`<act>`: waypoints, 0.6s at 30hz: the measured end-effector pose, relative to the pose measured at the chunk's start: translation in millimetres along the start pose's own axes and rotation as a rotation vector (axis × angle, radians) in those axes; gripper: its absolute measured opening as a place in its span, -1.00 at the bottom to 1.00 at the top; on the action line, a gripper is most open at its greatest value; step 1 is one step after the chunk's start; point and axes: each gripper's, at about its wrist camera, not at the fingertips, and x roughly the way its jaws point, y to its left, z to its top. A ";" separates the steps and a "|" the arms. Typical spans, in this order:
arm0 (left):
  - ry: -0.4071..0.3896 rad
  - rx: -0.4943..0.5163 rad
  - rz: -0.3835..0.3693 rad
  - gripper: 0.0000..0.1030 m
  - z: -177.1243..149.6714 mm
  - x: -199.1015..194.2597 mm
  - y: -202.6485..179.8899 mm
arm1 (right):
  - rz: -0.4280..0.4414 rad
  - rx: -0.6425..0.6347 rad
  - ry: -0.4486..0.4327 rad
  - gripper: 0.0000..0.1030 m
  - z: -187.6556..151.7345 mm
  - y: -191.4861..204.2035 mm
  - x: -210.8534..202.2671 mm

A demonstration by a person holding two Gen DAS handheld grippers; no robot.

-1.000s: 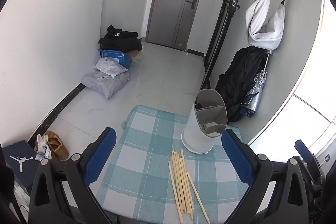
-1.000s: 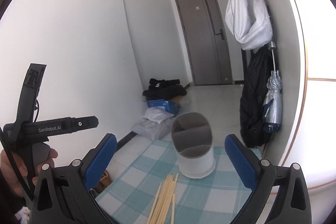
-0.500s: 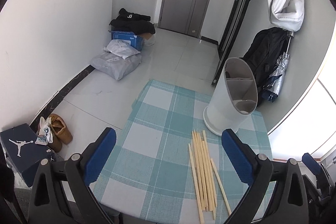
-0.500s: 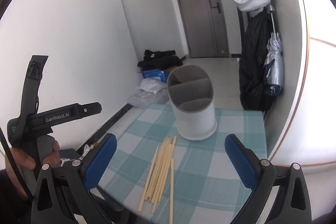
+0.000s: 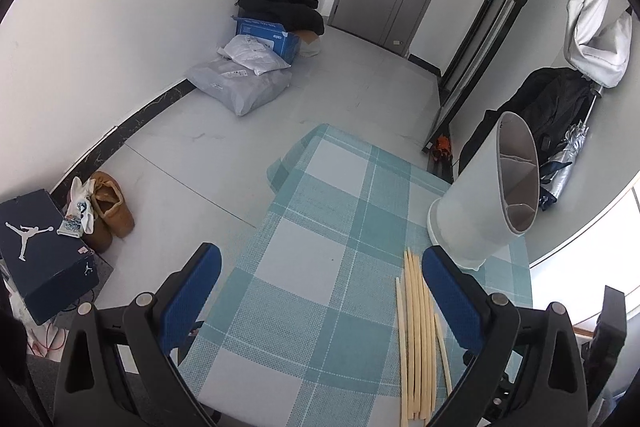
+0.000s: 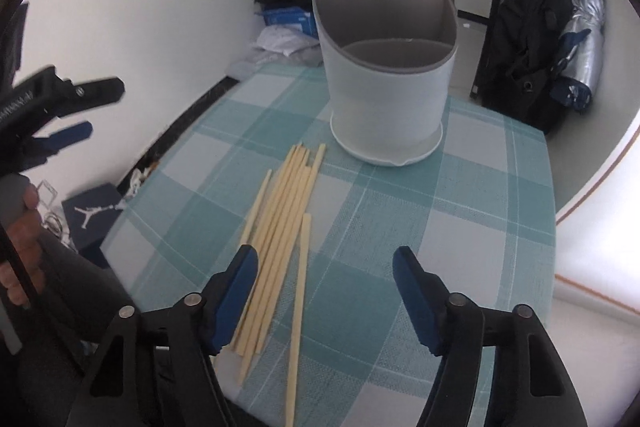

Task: Organize utensils
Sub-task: 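Close the right gripper on one chopstick at the bundle's end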

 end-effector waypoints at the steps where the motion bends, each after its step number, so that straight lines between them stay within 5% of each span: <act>1: 0.007 -0.011 -0.006 0.92 1.0 1.5 2.5 | 0.003 -0.010 0.016 0.21 1.5 1.9 7.0; 8: 0.047 -0.093 -0.032 0.92 4.2 8.1 19.8 | -0.080 -0.109 0.092 0.13 6.0 15.5 38.4; 10: 0.058 -0.109 -0.040 0.92 5.0 10.2 24.0 | -0.095 -0.122 0.107 -0.11 7.0 16.5 43.9; 16: 0.070 -0.167 -0.043 0.92 5.0 14.4 35.2 | -0.096 -0.141 0.121 -0.16 5.5 18.8 46.3; 18: 0.033 -0.155 -0.028 0.92 4.9 11.1 34.5 | -0.092 -0.163 0.122 -0.34 6.4 22.7 46.1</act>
